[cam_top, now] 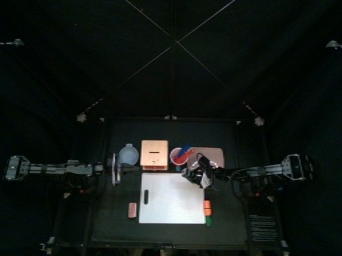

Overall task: Place sushi on board then cut the sushi with the knife then place the pieces on the plate
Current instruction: Place the sushi on the board

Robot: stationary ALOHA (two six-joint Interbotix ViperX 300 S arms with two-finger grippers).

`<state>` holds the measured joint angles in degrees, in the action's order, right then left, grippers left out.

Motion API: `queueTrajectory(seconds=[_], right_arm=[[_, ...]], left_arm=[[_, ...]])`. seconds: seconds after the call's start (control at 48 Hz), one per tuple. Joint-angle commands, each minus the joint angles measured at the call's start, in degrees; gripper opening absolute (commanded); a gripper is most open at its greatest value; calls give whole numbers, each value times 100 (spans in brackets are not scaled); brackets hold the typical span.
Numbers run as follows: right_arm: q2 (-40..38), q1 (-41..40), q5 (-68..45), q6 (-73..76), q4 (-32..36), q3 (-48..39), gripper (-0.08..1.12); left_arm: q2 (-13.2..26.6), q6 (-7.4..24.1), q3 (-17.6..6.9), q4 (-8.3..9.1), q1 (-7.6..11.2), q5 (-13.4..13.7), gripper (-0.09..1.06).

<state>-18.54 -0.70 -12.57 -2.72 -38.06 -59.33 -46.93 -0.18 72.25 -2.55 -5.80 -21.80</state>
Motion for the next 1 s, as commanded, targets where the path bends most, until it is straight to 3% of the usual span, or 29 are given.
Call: queueTrajectory(seconds=[0.021,0.5,1.0], right_arm=[[149,272,-299,-35,-378,176,58],[1187,1336,-1283,-88,-1986,650,58],[2030,1951,-1811,-114,-4236,1635,58]], left_arm=[[9,0,-79,-26,18,-18,-2],[9,0,-62,-26,35,9,-2],[9,-9,-44,-44,35,18,-2]])
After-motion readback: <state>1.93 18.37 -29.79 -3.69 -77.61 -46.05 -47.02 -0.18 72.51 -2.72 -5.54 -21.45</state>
